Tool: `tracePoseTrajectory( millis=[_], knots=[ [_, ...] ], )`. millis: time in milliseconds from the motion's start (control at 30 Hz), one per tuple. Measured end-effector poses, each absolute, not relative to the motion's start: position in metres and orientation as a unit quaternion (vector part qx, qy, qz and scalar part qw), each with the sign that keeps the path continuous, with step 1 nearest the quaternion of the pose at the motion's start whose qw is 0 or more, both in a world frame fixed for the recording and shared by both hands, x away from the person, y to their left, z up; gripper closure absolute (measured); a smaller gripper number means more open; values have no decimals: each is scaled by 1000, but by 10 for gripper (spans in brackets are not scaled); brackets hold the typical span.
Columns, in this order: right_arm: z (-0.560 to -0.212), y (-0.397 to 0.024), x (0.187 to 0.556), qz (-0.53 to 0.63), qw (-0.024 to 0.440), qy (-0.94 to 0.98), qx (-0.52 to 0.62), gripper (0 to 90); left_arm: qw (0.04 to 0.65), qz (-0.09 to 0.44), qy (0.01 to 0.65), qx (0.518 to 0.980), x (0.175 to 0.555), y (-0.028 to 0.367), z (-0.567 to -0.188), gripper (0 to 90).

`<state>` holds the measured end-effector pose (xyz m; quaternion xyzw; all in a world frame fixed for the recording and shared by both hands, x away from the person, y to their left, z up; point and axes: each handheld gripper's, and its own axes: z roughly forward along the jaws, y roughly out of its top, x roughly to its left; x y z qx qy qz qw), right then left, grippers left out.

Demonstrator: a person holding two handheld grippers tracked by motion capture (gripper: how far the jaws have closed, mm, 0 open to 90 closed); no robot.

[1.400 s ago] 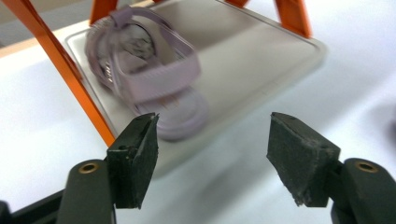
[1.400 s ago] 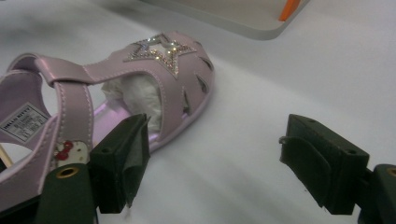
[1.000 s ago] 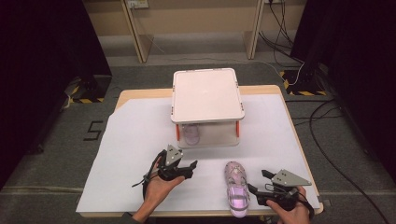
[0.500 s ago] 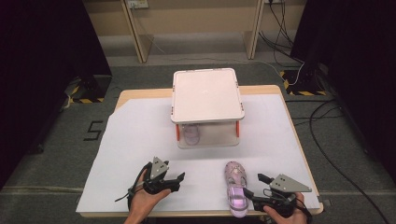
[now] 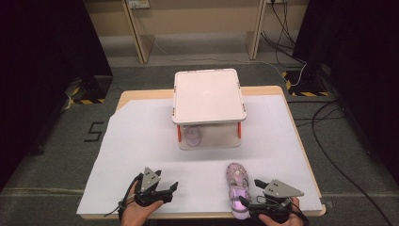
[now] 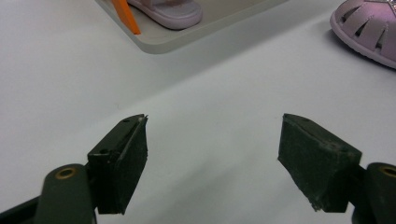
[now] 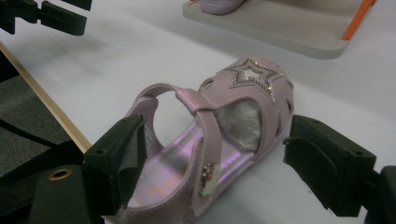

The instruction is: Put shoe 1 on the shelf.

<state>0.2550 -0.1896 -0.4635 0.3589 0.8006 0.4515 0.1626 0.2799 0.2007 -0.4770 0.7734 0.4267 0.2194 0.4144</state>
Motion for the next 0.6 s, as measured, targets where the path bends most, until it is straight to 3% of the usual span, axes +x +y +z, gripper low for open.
tracePoseTrajectory(
  millis=[233,600],
  knots=[
    [-465,-189,256,442,168,804,361,258,409,215,425,779,275,202,-482,235],
    [-468,-186,258,424,181,817,346,409,406,213,420,783,268,204,-484,236]
  ],
)
